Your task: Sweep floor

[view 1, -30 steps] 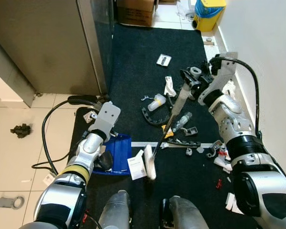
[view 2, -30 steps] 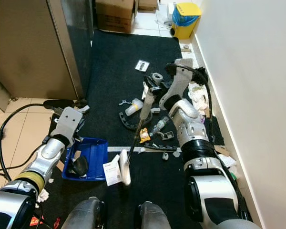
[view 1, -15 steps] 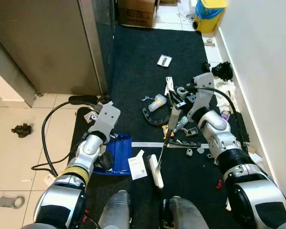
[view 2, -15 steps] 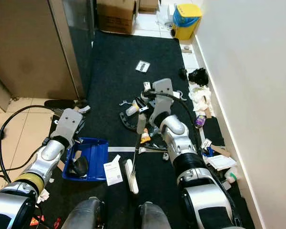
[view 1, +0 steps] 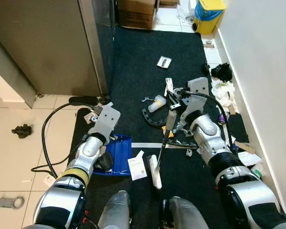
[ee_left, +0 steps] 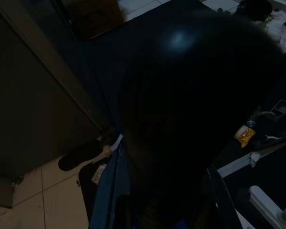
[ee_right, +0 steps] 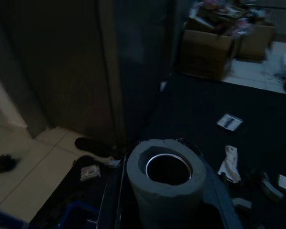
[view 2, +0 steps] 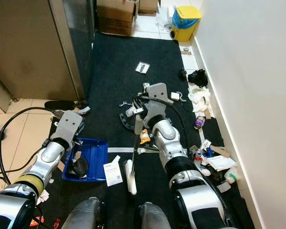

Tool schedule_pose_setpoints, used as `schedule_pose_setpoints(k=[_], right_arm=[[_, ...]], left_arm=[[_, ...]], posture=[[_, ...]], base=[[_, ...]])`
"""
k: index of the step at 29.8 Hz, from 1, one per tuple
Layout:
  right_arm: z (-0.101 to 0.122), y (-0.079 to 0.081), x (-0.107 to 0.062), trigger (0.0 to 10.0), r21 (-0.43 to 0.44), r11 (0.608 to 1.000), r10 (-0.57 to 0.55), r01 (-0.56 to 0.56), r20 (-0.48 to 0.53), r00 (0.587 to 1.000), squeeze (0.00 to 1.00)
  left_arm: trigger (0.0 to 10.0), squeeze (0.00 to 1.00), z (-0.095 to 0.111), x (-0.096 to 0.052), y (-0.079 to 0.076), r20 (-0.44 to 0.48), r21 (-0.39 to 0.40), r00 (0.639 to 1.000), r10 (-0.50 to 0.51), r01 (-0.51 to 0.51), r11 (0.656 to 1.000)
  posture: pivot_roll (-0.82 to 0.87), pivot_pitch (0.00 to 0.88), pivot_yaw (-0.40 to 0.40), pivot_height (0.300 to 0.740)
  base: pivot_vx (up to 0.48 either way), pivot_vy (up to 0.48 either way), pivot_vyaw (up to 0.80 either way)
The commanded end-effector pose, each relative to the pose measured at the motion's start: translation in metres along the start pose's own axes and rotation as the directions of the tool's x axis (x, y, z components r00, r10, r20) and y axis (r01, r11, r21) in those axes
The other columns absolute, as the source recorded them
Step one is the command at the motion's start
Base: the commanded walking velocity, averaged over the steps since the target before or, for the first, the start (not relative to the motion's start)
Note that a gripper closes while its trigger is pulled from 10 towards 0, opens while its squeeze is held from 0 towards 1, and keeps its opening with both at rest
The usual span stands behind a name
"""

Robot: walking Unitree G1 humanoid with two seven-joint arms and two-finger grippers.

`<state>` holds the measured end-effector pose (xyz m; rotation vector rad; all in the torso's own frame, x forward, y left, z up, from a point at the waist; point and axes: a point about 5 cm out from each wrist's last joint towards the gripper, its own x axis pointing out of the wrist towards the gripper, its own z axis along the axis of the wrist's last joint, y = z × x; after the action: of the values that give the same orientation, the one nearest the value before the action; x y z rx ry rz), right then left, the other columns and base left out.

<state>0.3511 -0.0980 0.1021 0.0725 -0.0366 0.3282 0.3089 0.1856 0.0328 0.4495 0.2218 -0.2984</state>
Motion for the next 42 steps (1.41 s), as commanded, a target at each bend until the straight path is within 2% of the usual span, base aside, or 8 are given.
schedule_pose_setpoints(k=[1,7,13,17,20,27,34,42], right_arm=[[-0.017,-0.003,-0.008,10.0,0.062,0.993,-0.102,0.105,-0.051,0.993,0.0],[-0.017,0.013,-0.002,10.0,0.235,0.949,-0.203,0.208,-0.045,0.978,0.0],[0.019,0.069,0.024,10.0,0.671,0.741,-0.071,-0.016,0.102,0.992,0.0],[0.044,0.077,0.029,10.0,0.771,0.597,-0.008,-0.22,0.28,0.96,0.0],[0.053,0.076,0.029,10.0,0.768,0.574,0.009,-0.284,0.341,0.94,0.0],[0.06,0.058,0.027,10.0,0.689,0.637,0.068,-0.348,0.399,0.915,0.0],[0.05,0.017,0.013,10.0,0.369,0.834,0.311,-0.41,0.298,0.902,0.0],[0.058,-0.04,0.009,10.0,0.294,0.933,0.141,-0.21,0.24,0.961,0.0]], left_arm=[[0.0,0.0,-0.028,-0.012,-0.021,-0.13,0.005,0.987,-0.09,0.092,0.996],[0.0,0.0,-0.029,-0.013,-0.022,-0.132,0.002,0.987,-0.095,0.096,0.995],[0.0,0.0,-0.029,-0.013,-0.025,-0.134,0.003,0.985,-0.105,0.107,0.994],[0.0,0.0,-0.029,-0.012,-0.024,-0.132,0.005,0.986,-0.104,0.105,0.994],[0.0,0.0,-0.029,-0.013,-0.024,-0.133,0.006,0.986,-0.103,0.105,0.994],[0.0,0.0,-0.028,-0.012,-0.025,-0.133,0.015,0.985,-0.112,0.115,0.993],[0.0,0.0,-0.028,-0.013,-0.025,-0.129,0.036,0.982,-0.14,0.146,0.989],[0.0,0.0,-0.025,-0.014,-0.036,-0.084,-0.061,0.971,-0.225,0.22,0.974]], posture=[[0.03,0.144,-0.132,0.74],[0.02,0.148,-0.129,0.74],[0.02,0.148,-0.129,0.74],[0.02,0.146,-0.13,0.74],[0.02,0.146,-0.13,0.74],[0.03,0.143,-0.127,0.74],[0.03,0.137,-0.121,0.74],[0.03,0.134,-0.119,0.74]], base=[[0.0,0.0,0.0],[0.0,0.0,0.0],[0.0,0.0,0.0],[0.0,0.0,0.0],[0.0,0.0,0.0],[0.0,0.0,0.0],[0.0,0.0,0.0],[0.0,0.0,0.0]])
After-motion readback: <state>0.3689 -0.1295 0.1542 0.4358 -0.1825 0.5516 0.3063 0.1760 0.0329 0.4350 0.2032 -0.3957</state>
